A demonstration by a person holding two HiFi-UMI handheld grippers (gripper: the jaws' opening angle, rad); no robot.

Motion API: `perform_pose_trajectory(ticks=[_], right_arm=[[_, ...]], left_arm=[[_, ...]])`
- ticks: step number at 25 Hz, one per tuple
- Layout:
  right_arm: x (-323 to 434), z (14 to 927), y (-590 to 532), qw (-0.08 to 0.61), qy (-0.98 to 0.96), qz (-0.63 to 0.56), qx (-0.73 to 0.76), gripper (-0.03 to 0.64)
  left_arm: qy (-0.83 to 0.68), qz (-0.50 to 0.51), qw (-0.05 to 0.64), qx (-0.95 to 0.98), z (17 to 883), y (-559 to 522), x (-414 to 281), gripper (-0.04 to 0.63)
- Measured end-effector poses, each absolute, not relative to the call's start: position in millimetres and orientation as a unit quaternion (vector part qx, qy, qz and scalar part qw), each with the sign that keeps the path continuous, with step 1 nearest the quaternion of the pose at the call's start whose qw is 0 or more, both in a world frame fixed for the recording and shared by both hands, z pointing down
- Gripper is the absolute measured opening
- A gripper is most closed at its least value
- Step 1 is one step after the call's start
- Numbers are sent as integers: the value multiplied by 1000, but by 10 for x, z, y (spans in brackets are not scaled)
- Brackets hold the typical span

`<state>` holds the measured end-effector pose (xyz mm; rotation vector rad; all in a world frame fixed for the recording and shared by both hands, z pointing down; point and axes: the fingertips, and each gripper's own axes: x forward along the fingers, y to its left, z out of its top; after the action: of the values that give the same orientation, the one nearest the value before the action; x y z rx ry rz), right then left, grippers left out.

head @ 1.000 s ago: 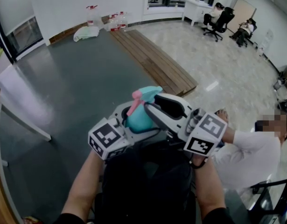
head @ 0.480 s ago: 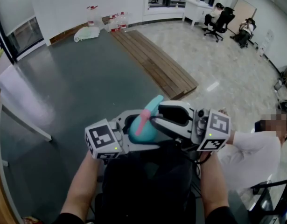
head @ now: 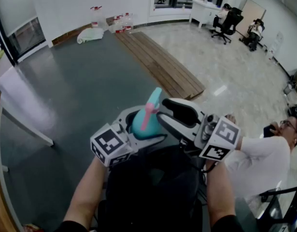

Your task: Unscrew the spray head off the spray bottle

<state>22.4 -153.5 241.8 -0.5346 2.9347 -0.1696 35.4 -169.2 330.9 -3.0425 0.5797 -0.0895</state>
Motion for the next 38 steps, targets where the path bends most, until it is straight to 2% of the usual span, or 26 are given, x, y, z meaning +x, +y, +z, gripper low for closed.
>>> perform_pose_trajectory(ticks=[4,7,8,14,38], right_arm=[[274,2351,-1575,95,969,-68,-217,166],[219,2305,-1562,100,962,-75,-241,234],[192,2303,-1574,95,960,-75,-253,238],[94,2374,-1602,51,957,-58,-281,237],[473,2383,-1776,47,950,-53,-304,236]], left_arm=[[270,-41,26,-962,3333,-1921,281,436],[321,-59,30,-945,3390,-2063,227,436],[332,-65,33,-940,3405,-2095,223,436],[337,-67,36,-938,3400,-2083,305,436],[298,-7,14,-955,3266,-1981,247,436]])
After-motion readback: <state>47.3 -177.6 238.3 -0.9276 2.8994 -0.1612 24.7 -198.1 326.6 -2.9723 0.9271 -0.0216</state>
